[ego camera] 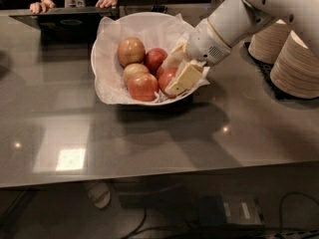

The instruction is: Pick apple from white bowl

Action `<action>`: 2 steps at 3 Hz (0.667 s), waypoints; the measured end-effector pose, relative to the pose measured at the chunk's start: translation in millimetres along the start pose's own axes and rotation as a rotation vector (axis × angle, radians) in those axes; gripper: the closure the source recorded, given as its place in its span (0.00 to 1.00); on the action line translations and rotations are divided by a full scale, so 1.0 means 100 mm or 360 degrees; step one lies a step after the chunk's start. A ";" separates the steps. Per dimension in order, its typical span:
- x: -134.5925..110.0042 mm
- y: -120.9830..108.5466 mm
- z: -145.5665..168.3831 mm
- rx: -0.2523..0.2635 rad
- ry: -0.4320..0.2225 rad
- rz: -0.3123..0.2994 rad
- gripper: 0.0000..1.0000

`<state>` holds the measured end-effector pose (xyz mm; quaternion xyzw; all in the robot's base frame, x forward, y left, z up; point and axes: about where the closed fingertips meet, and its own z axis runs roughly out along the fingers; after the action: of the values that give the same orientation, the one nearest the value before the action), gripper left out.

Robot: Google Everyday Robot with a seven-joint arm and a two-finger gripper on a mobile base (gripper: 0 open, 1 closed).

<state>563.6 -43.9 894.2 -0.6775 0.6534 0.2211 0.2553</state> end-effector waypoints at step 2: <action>-0.05 0.01 0.00 0.0000 -0.0001 0.0000 1.00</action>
Offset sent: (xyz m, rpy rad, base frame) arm 0.0121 -0.0226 -0.0610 -0.0011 0.1247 -0.0258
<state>562.1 -40.2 897.4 -0.6776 0.6532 0.2212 0.2554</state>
